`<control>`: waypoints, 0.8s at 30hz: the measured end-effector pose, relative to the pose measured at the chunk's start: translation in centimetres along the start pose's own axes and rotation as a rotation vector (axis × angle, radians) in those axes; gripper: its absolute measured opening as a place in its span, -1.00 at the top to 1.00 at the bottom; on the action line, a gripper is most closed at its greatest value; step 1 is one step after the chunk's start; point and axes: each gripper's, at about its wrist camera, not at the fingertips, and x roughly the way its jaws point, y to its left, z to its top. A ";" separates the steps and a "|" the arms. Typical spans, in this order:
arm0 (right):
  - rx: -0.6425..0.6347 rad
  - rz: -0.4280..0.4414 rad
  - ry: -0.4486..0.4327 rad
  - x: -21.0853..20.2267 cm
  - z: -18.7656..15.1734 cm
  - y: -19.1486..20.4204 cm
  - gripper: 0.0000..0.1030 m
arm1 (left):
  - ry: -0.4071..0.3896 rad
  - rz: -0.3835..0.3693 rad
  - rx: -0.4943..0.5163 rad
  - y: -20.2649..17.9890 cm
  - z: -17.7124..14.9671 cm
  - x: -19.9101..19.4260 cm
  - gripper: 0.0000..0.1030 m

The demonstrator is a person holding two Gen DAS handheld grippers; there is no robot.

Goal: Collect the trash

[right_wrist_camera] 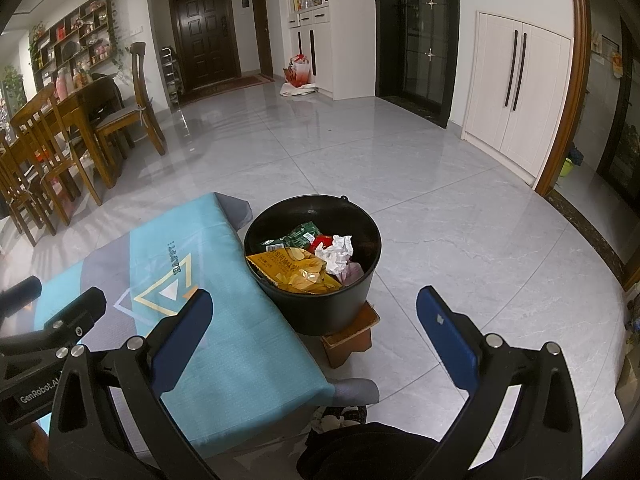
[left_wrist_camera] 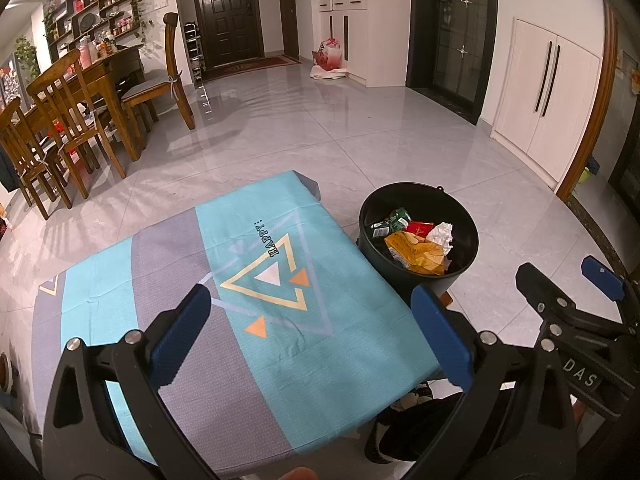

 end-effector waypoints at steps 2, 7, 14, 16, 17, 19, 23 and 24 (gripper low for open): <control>0.001 0.000 0.000 -0.1 0.1 0.0 -0.94 | -0.001 -0.001 0.002 0.1 -0.1 0.0 -0.94; 0.003 -0.001 -0.001 0.0 0.1 0.0 -0.94 | -0.002 -0.004 0.006 0.2 -0.3 0.0 -0.94; 0.006 0.000 -0.001 0.0 0.0 0.0 -0.94 | -0.002 -0.005 0.004 0.4 -0.2 0.1 -0.94; 0.009 -0.003 -0.002 -0.1 0.0 0.1 -0.94 | -0.001 -0.005 0.006 0.3 -0.1 0.1 -0.94; 0.010 -0.005 -0.002 -0.1 -0.1 0.1 -0.94 | 0.001 -0.005 0.007 0.4 -0.2 0.1 -0.94; 0.013 -0.007 -0.001 -0.1 -0.2 0.1 -0.94 | 0.003 -0.007 0.006 0.4 -0.1 0.2 -0.94; 0.018 -0.009 0.005 -0.1 -0.4 0.4 -0.94 | 0.014 -0.005 0.008 0.4 0.0 0.4 -0.94; 0.017 -0.010 0.007 -0.2 -0.5 0.4 -0.94 | 0.017 -0.005 0.006 0.5 0.0 0.4 -0.94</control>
